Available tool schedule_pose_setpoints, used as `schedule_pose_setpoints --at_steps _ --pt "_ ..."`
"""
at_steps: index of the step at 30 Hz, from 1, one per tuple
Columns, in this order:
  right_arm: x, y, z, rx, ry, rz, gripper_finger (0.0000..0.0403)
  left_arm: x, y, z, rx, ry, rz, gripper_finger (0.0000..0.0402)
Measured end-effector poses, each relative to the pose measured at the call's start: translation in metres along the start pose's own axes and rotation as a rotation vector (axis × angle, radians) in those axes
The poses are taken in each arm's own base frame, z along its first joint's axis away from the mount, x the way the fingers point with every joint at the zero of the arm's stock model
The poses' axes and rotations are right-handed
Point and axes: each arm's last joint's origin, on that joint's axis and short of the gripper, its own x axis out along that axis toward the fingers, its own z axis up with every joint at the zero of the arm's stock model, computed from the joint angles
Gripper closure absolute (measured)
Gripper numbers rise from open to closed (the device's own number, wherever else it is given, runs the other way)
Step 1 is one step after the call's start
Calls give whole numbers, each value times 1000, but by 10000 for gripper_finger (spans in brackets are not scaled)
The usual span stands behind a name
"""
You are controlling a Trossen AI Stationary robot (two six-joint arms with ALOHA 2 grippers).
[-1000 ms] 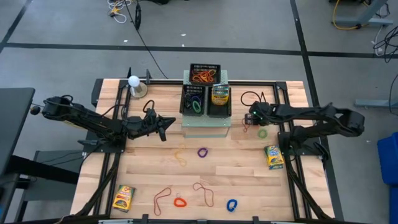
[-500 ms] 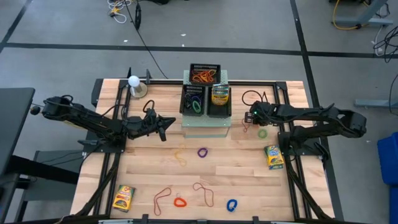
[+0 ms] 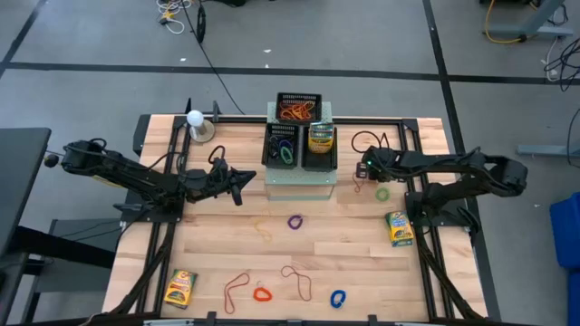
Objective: Pick & Place Office Desk Supplies
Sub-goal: Put the orange rubber band into the top black bin
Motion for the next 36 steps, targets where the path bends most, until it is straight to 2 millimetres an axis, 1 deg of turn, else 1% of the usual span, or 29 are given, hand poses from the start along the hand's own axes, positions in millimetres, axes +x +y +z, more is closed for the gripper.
schedule_pose_setpoints --at_steps 5,9,12,15,18,24,28,30,32,36 --pt "-5 -2 -2 -23 31 21 395 0 0 0 1 0 0 385" --pt "-15 -3 -1 -47 25 77 393 0 0 0 0 0 0 385" --pt "-31 -6 -2 -80 38 74 395 0 0 0 1 0 0 385" --pt "-59 -1 2 -172 13 78 399 0 0 0 1 0 0 385" --pt "-97 12 11 -273 -68 170 398 0 0 0 0 0 0 385" --pt "-174 32 38 -342 -300 300 400 0 0 0 0 0 0 385" --pt "-220 43 53 -383 -437 375 401 0 0 0 0 0 0 385" --pt "-239 51 60 -411 -493 395 401 0 0 0 0 0 0 385" --pt "-253 62 69 -455 -535 401 401 0 0 0 0 0 0 385" --pt "-267 95 94 -548 -592 368 402 0 0 0 0 0 0 385"
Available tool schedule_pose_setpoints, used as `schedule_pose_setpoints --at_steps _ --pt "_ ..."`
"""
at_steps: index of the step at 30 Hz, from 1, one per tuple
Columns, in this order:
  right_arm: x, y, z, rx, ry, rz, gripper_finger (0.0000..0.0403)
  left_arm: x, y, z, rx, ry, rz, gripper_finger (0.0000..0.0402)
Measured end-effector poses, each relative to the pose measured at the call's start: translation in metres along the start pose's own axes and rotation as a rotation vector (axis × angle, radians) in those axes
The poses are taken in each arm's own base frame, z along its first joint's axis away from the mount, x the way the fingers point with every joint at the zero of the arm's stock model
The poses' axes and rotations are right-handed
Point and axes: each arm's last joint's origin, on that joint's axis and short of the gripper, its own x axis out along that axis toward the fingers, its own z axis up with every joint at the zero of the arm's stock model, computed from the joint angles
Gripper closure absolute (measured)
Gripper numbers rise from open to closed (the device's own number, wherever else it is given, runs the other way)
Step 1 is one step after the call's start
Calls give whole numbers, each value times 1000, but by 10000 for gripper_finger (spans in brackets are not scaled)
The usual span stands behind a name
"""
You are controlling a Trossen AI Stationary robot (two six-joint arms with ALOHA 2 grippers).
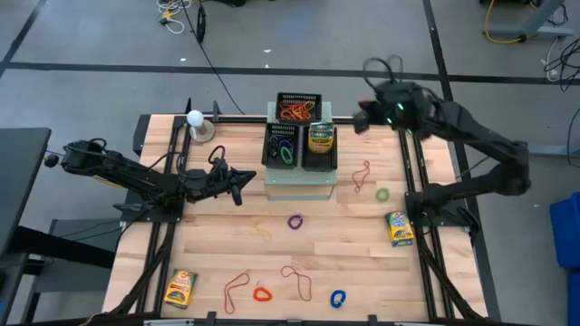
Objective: Pick & Place Office Desk Supplies
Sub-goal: Put the orange rubber band into the top black bin, then put the red rubber band into the top black bin
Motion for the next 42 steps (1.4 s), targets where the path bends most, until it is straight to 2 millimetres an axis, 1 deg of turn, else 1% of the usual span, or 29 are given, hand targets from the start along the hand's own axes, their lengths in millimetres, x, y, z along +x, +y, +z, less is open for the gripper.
schedule_pose_setpoints --at_steps 2,6,8,10,13,16,19,22,24,27,32,35,37,39,42 --pt "15 8 19 -43 -4 20 402 0 0 0 0 0 0 385" --pt "56 24 51 -133 -9 94 402 0 0 0 0 0 0 385" --pt "80 30 60 -172 7 123 402 0 0 0 0 0 0 385" --pt "109 36 65 -205 31 146 403 0 0 0 0 0 0 385" --pt "151 40 61 -236 84 164 403 0 0 0 0 0 0 385" --pt "187 42 49 -243 150 188 403 0 0 0 0 0 0 385" --pt "213 45 36 -257 205 188 403 0 0 0 0 0 0 385" --pt "228 48 27 -289 234 188 401 0 0 0 0 0 0 385" --pt "233 49 24 -294 244 187 394 0 0 0 0 0 0 385" --pt "236 49 22 -285 251 185 370 0 0 0 0 0 0 385" --pt "233 54 22 -281 247 193 314 0 0 0 0 0 0 385" --pt "227 55 25 -269 234 192 283 0 0 0 0 0 0 385" --pt "220 54 30 -271 216 195 270 0 0 0 0 0 0 385" --pt "208 52 36 -265 199 192 262 0 0 0 0 0 0 385" --pt "178 47 48 -270 165 198 264 0 0 0 0 0 0 385"
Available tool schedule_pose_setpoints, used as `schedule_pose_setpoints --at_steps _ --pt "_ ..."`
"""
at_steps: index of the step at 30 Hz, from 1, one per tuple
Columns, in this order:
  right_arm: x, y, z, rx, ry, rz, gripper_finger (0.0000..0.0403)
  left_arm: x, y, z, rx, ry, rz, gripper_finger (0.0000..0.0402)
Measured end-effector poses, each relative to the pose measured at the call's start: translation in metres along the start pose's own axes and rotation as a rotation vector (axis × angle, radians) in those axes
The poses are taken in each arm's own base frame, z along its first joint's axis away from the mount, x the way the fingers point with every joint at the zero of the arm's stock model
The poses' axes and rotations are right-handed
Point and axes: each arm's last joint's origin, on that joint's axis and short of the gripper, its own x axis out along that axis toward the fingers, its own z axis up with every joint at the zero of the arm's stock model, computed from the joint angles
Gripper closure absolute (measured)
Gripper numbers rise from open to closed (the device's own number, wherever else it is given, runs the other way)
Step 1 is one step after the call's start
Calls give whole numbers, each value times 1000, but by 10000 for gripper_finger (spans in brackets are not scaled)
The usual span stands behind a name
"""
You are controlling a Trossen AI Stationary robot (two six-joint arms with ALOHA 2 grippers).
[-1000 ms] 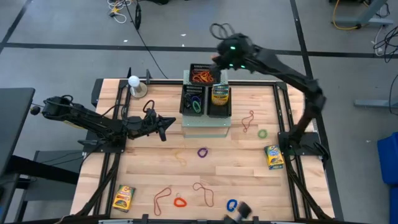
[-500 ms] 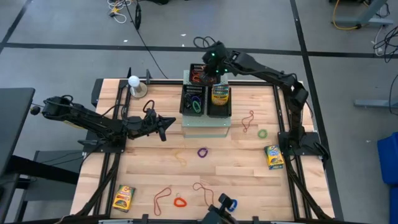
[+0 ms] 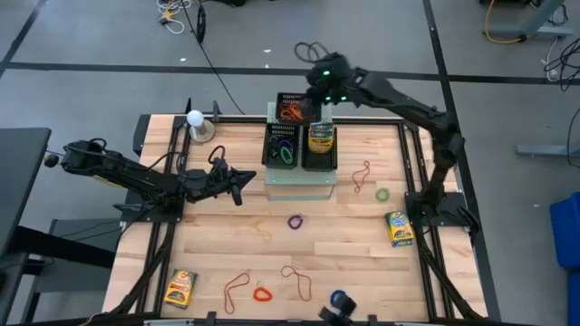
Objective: Pick & Place Office Desk Supplies
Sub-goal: Put the red rubber band into the top black bin
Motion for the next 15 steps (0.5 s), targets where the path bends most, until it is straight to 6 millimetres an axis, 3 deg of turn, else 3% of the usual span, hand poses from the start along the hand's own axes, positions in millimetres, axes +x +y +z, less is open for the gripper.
schedule_pose_setpoints --at_steps 4,9,12,15 --pt "-49 4 3 -85 -38 16 294 0 0 0 0 0 0 385" --pt "-93 11 3 -155 -95 46 357 0 0 0 0 0 0 385" --pt "-109 15 2 -163 -130 58 393 0 0 0 0 0 0 385" --pt "-112 21 -8 -158 -171 93 393 0 0 0 0 0 0 385"
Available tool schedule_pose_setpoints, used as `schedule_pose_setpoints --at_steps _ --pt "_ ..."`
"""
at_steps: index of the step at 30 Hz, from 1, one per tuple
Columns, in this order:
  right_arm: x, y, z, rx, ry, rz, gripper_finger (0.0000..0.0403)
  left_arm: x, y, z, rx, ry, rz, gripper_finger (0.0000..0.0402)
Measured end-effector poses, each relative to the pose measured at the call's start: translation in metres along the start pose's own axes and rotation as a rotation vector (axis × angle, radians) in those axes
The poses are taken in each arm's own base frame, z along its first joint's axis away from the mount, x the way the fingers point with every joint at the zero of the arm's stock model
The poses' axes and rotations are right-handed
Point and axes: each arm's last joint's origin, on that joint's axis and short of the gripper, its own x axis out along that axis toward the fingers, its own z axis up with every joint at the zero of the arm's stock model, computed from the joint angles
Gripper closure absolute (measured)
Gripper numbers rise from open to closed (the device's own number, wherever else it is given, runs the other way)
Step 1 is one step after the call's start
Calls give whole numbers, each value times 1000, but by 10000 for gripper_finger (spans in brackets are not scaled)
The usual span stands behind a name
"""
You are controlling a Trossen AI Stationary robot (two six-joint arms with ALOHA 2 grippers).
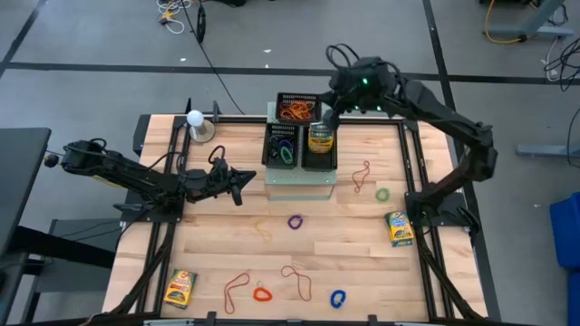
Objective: Pick & Place Office Desk Supplies
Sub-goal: Put the red rubber band into the top black bin
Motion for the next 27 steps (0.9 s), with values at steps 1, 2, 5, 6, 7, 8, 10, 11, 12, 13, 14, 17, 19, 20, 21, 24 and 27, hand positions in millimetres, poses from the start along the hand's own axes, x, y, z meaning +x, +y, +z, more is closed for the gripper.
schedule_pose_setpoints --at_steps 1,2,5,6,7,8,10,11,12,13,14,17,19,20,21,24,27 --pt "0 2 -4 5 -16 15 390 0 0 0 0 0 0 385" --pt "-1 5 -10 13 -30 27 388 0 0 0 0 0 0 385" --pt "-5 13 -25 38 -86 47 390 0 0 0 0 0 0 385" --pt "-8 16 -31 44 -104 57 394 0 0 0 0 0 0 385" --pt "-13 20 -35 47 -123 70 397 0 0 0 0 0 0 385" --pt "-17 23 -39 50 -140 83 398 0 0 0 0 0 0 385" --pt "-29 30 -47 53 -168 85 397 0 0 0 0 0 0 385" --pt "-35 32 -51 56 -176 61 395 0 0 0 0 0 0 385" --pt "-42 34 -54 58 -187 36 394 0 0 0 0 0 0 385" --pt "-49 35 -57 55 -190 13 393 0 0 0 0 0 0 385" --pt "-57 37 -60 49 -192 -5 393 0 0 0 0 0 0 385" --pt "-81 43 -69 61 -167 26 392 0 0 0 0 0 0 385" --pt "-93 46 -77 79 -120 61 392 0 0 0 0 0 0 385" --pt "-97 48 -81 81 -94 71 392 0 0 0 0 0 0 385" --pt "-101 49 -84 75 -73 76 392 0 0 0 0 0 0 385" --pt "-106 56 -89 47 -39 82 392 0 0 0 0 0 0 385" --pt "-109 66 -91 20 -45 128 392 0 0 0 0 0 0 385"
